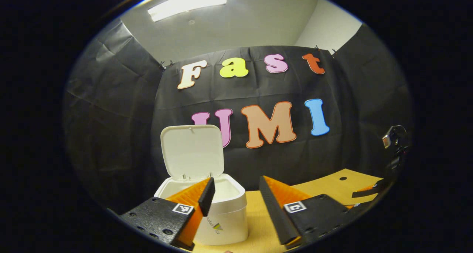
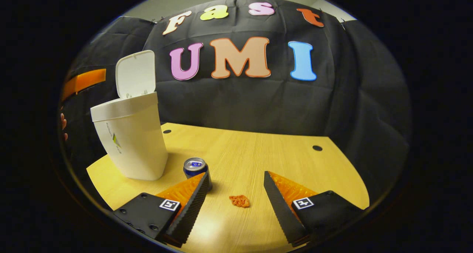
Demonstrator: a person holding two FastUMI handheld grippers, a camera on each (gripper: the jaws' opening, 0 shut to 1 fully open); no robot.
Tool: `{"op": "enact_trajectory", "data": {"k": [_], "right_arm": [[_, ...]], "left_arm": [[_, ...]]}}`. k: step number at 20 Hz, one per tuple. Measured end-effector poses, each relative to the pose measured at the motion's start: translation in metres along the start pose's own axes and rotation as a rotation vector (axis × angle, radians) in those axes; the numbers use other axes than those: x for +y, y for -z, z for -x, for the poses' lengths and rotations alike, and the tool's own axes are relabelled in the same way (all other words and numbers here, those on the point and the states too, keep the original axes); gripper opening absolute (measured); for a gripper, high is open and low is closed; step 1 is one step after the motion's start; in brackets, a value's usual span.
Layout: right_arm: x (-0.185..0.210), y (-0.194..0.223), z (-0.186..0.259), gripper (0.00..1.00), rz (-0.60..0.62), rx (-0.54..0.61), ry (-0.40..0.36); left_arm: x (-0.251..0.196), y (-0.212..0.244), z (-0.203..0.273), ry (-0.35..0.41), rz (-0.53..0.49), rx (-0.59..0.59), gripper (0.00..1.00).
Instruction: Press the lid of the desktop garbage bin to open it, pick up the crumpled paper on the desktop and throw it into the bin, then pick up the pop can on the desktop and drop it into the bin, and finally close the garbage bin lid.
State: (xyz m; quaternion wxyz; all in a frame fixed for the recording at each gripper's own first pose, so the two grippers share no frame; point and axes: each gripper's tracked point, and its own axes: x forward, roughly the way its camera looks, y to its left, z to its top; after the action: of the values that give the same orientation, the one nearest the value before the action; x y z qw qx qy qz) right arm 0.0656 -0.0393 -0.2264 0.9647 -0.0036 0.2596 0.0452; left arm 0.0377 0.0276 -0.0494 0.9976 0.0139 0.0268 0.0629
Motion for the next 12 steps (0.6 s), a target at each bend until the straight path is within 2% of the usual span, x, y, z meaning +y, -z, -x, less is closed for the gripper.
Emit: {"op": "enact_trajectory", "data": {"k": [1,2,3,5,7,12], "right_arm": [[0.0,0.005,-0.007,0.91,0.0,0.019,-0.008],[-0.001,0.012,-0.017,0.88,0.007,0.045,-0.014],[-0.004,0.021,-0.028,0.8,0.014,0.077,-0.016],[-0.001,0.036,-0.043,0.75,0.012,0.138,-0.026],[0.002,0.055,-0.063,0.63,-0.018,0.217,-0.044],[-0.011,0.079,-0.09,0.6,-0.034,0.316,-0.023]], "left_arm": [[0.002,-0.003,0.001,-0.007,-0.011,-0.007,0.85],[0.002,-0.003,0.002,-0.008,-0.018,-0.011,0.85],[0.0,-0.002,0.003,-0.013,-0.024,-0.011,0.83],[0.002,0.0,0.003,-0.023,-0.031,-0.003,0.83],[0.003,0.004,0.004,-0.036,-0.031,0.01,0.83],[0.025,0.013,0.005,-0.098,-0.066,0.039,0.84]]}}
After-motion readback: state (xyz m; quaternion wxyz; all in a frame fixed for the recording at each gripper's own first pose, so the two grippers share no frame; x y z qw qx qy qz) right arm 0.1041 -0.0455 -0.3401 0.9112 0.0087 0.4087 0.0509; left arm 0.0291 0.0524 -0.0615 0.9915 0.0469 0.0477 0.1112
